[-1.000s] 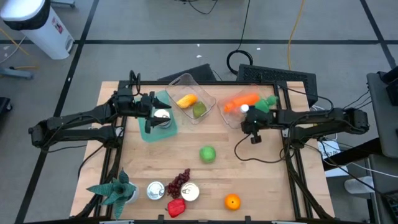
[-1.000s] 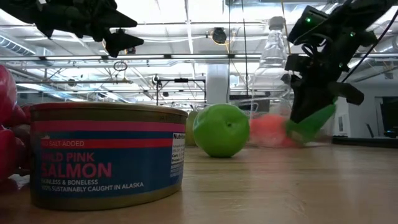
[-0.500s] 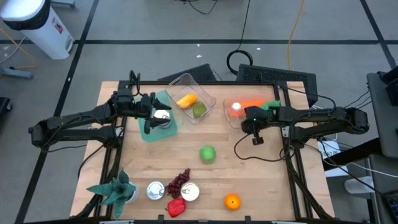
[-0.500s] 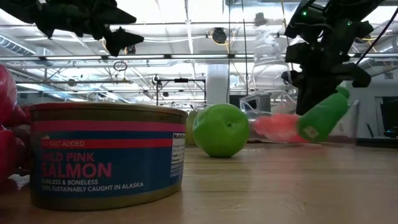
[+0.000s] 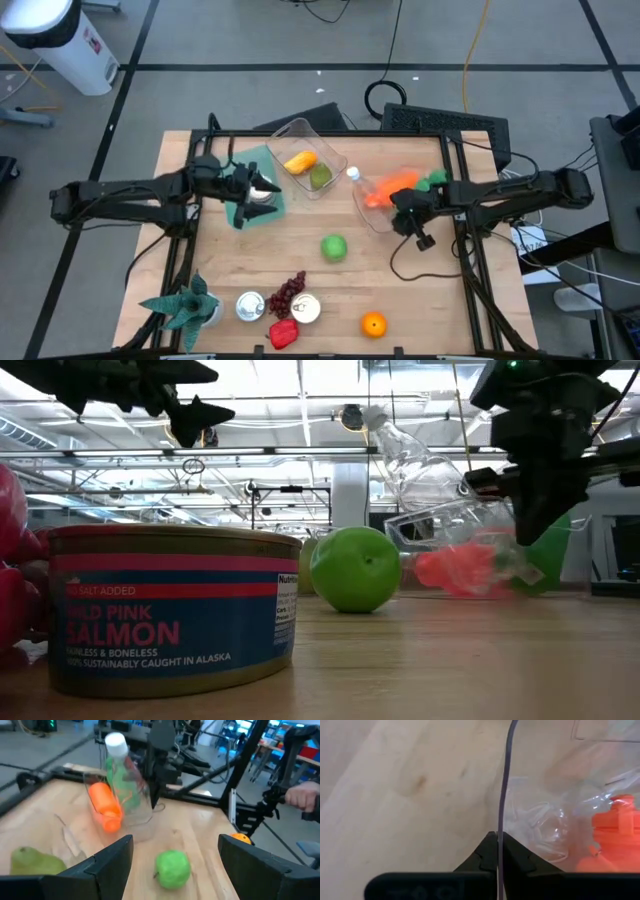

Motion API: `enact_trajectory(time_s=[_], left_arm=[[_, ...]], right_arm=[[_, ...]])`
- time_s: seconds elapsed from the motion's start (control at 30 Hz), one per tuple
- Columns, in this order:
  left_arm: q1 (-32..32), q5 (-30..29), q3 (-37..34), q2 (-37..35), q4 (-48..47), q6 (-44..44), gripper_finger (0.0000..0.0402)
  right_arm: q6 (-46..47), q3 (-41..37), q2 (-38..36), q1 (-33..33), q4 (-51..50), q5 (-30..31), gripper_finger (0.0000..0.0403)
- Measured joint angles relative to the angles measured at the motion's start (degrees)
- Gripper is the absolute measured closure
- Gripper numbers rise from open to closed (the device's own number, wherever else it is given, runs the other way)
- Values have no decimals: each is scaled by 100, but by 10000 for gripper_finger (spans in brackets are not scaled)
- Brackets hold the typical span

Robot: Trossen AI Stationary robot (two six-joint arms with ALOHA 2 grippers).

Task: Pick & Place Food Item
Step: Move the right transparent bin to the middle right of the table

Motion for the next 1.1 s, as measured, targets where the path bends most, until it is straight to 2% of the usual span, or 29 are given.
enact_trajectory(time_s=[0.23,0.53,0.7,0.87,1.1], left_arm=[[-427,-321,0,394,341,-84,105],[-552,-411,2,860,766,-178,105],[-551,-446,44,1062,857,-176,105],[-551,-446,44,1101,934,-152,105],[-546,-446,44,1101,853,-79,105]], right_arm=[[105,4,-2,657,-217,43,401],[209,-184,-22,1408,-25,78,401],[568,-203,-7,1543,343,205,395],[665,-214,4,1546,425,208,378],[1310,-214,-117,1541,648,208,349]])
